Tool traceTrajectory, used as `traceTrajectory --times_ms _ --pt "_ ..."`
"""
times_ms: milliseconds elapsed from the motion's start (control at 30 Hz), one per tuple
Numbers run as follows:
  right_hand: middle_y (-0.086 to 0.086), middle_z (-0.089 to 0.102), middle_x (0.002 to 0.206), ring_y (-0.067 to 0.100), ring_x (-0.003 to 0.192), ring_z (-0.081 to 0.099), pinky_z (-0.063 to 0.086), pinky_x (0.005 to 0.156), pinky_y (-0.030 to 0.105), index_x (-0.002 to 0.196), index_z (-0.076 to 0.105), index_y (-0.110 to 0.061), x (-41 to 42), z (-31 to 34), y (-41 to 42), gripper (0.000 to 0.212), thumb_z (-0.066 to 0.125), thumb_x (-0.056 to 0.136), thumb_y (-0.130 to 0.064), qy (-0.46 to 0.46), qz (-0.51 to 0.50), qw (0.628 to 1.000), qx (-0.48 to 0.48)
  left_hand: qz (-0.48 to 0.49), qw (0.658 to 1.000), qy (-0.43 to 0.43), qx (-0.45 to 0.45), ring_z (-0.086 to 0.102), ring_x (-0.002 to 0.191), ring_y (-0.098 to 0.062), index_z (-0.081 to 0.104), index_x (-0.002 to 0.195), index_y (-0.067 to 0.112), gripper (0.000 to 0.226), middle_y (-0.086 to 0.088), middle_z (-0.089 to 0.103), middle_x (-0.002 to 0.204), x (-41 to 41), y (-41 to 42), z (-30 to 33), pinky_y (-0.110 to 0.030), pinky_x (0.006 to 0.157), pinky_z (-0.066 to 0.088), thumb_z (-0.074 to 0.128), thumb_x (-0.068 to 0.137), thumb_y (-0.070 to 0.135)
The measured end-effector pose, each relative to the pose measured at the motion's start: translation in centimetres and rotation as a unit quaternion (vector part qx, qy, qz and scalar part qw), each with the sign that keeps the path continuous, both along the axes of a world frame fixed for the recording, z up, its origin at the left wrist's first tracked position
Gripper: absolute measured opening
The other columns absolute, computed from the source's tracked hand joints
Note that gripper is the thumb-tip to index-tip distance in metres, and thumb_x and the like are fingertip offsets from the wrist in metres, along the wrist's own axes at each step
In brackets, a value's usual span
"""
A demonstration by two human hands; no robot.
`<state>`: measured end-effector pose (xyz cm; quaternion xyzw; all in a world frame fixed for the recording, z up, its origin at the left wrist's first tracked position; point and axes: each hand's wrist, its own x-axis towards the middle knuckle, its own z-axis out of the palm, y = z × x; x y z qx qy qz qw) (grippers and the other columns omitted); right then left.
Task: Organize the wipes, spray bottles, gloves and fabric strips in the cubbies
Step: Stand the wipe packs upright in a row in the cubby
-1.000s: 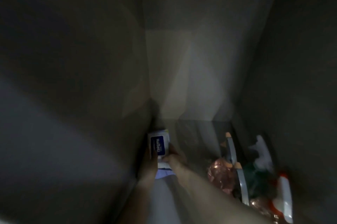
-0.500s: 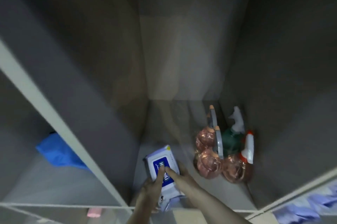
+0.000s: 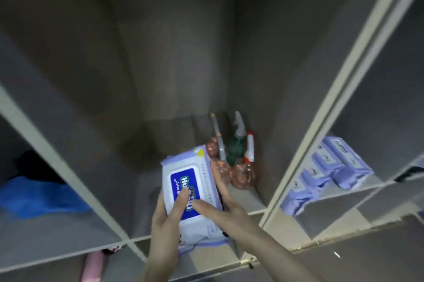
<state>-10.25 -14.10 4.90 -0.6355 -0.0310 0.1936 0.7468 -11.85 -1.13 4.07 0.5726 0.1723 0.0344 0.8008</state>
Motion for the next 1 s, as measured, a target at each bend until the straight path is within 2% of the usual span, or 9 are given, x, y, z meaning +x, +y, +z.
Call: traceTrajectory --times_ms 167,333,433,567,700,800,833,900,1000 --pt "-0.008 0.061 0.130 0.016 0.119 0.060 0.052 0.095 0.045 0.133 0.037 -0.058 -3.5 1.7 -6.6 0.075 0.077 0.078 -0.028 -0.017 -0.047 0.999 -0.006 -0.027 0.999 -0.004 -0.020 0.073 0.081 -0.020 0.064 0.105 0.033 0.036 0.002 0.076 0.091 -2.8 -6.7 1.7 -0.038 0.071 0.055 0.065 0.069 0.037" --pt "-0.004 0.066 0.125 0.019 0.114 0.064 0.056 0.087 0.035 0.135 0.040 -0.050 -6.5 3.2 -14.2 0.073 0.071 0.081 -0.011 -0.011 -0.118 0.993 0.009 -0.101 0.995 0.007 -0.001 0.073 0.076 -0.015 0.062 0.105 0.036 0.041 0.007 0.076 0.087 -4.0 -13.8 2.1 -0.037 0.072 0.053 0.067 0.065 0.041" --pt "-0.002 0.065 0.126 0.021 0.115 0.063 0.055 0.086 0.031 0.137 0.040 -0.046 -6.9 3.6 -19.8 0.075 0.070 0.083 -0.005 -0.018 -0.150 0.989 -0.003 -0.159 0.986 -0.001 0.039 0.072 0.083 -0.009 0.057 0.110 0.046 0.052 0.016 0.074 0.095 -3.5 -19.0 1.7 -0.035 0.079 0.053 0.077 0.064 0.058" --pt "-0.004 0.068 0.121 0.017 0.110 0.066 0.055 0.080 0.023 0.137 0.043 -0.040 -5.8 4.1 -28.8 0.072 0.068 0.081 -0.001 -0.034 -0.197 0.979 -0.047 -0.230 0.968 -0.013 0.096 0.068 0.093 -0.001 0.052 0.117 0.052 0.057 0.023 0.070 0.106 -1.1 -28.0 0.8 -0.032 0.091 0.051 0.064 0.064 0.067" --pt "-0.006 0.071 0.114 0.017 0.102 0.069 0.057 0.084 0.034 0.128 0.052 -0.047 -3.7 3.4 -38.0 0.073 0.083 0.071 -0.013 0.006 -0.249 0.963 -0.105 -0.263 0.952 -0.036 0.156 0.054 0.114 0.000 0.044 0.127 0.055 0.057 0.019 0.052 0.129 2.9 -35.9 -0.8 -0.028 0.100 0.042 0.046 0.074 0.077" --pt "-0.019 0.063 0.119 0.008 0.107 0.064 0.049 0.098 0.038 0.124 0.037 -0.070 -0.4 2.3 -43.5 0.078 0.079 0.061 -0.052 -0.009 -0.286 0.904 -0.319 -0.214 0.886 -0.087 0.401 0.055 0.119 -0.017 0.045 0.137 0.033 0.059 0.005 0.051 0.130 7.4 -37.9 -3.8 -0.033 0.093 0.047 0.042 0.088 0.064" --pt "-0.017 0.057 0.120 0.010 0.109 0.061 0.047 0.099 0.037 0.128 0.029 -0.070 1.1 2.1 -44.8 0.079 0.073 0.063 -0.058 -0.009 -0.274 0.872 -0.404 -0.180 0.839 -0.113 0.501 0.061 0.111 -0.027 0.054 0.133 0.024 0.058 -0.005 0.058 0.126 9.0 -37.7 -5.2 -0.039 0.085 0.052 0.043 0.087 0.058" --pt "-0.006 0.049 0.124 0.019 0.114 0.057 0.045 0.096 0.035 0.138 0.018 -0.062 4.0 1.6 -46.8 0.078 0.063 0.074 -0.061 -0.004 -0.231 0.822 -0.521 -0.219 0.759 -0.016 0.614 0.066 0.095 -0.042 0.066 0.119 0.009 0.065 -0.023 0.064 0.118 11.7 -36.5 -7.9 -0.051 0.072 0.055 0.040 0.075 0.049" --pt "0.001 0.047 0.124 0.025 0.115 0.055 0.044 0.093 0.035 0.144 0.014 -0.054 7.1 0.8 -48.3 0.079 0.057 0.078 -0.062 -0.002 -0.194 0.793 -0.578 -0.228 0.664 0.021 0.711 0.065 0.094 -0.049 0.071 0.111 0.007 0.070 -0.029 0.065 0.113 13.1 -34.6 -11.7 -0.058 0.070 0.052 0.020 0.093 0.052"
